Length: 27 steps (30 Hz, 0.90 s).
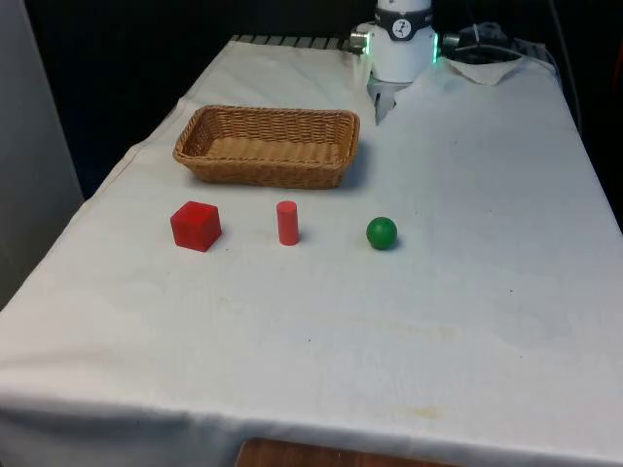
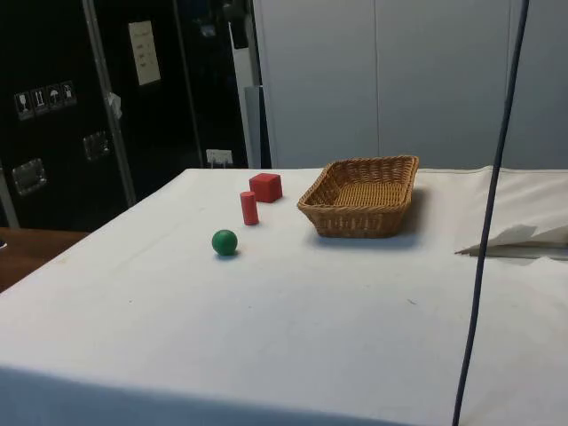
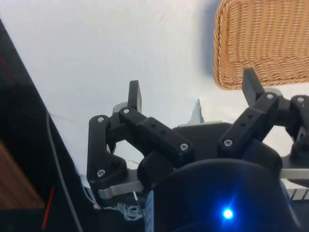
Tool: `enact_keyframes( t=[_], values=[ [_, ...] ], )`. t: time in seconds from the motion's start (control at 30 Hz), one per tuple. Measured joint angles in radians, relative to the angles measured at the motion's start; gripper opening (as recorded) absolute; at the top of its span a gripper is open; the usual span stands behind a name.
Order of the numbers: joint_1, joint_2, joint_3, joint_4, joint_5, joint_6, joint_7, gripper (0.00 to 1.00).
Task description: Pick up the object to the left of the cylinder and place it into the basket.
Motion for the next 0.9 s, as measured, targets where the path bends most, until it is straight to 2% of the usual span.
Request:
enact_keyframes(
  t=[0.33, 0.9],
  values=[
    [0.000, 0.045, 0.018, 0.013, 0.009, 0.055, 0.007, 1.00],
    [0.000, 0.085, 0.036, -0.071, 0.010, 0.221, 0.011, 1.00]
  ],
)
